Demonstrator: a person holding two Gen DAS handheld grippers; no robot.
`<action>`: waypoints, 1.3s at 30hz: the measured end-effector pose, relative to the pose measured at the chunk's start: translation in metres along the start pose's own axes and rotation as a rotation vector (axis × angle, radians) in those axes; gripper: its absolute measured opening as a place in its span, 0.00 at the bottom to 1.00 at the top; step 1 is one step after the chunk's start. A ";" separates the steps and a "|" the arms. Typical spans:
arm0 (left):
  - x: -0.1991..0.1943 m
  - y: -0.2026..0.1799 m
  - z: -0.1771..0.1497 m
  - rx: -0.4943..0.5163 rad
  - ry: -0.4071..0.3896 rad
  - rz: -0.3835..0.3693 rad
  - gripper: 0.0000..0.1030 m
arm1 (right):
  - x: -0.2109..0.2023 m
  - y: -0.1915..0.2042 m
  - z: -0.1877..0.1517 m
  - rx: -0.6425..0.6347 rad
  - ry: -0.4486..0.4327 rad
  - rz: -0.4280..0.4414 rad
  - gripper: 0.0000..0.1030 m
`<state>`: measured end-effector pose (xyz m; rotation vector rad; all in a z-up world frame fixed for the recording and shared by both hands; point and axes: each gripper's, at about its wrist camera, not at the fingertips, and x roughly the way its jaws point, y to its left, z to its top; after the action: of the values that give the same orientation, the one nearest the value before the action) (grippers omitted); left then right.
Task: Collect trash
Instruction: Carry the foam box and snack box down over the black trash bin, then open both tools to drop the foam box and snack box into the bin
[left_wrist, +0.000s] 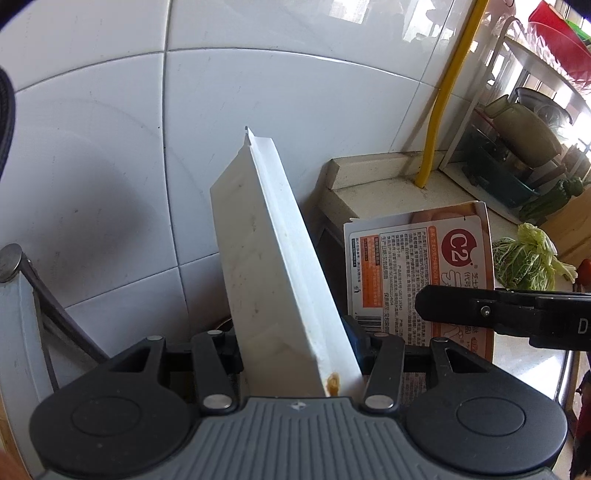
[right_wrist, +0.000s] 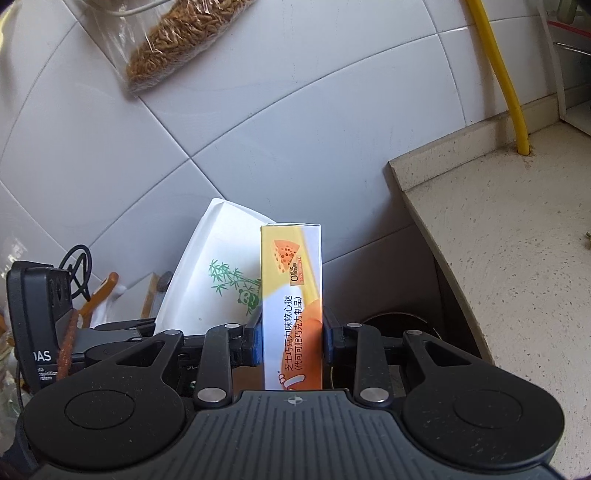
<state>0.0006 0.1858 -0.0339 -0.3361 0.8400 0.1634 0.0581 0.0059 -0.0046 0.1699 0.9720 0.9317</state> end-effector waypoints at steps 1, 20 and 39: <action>0.002 0.000 0.000 -0.003 0.001 0.008 0.45 | 0.002 -0.001 0.001 -0.001 0.005 -0.001 0.36; 0.064 0.005 -0.003 -0.065 0.129 0.121 0.45 | 0.064 -0.021 0.007 -0.043 0.148 -0.034 0.36; 0.114 0.031 -0.009 -0.181 0.241 0.167 0.50 | 0.142 -0.049 0.005 -0.014 0.218 -0.081 0.53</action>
<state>0.0610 0.2123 -0.1316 -0.4615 1.0951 0.3612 0.1232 0.0825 -0.1158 0.0162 1.1647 0.8947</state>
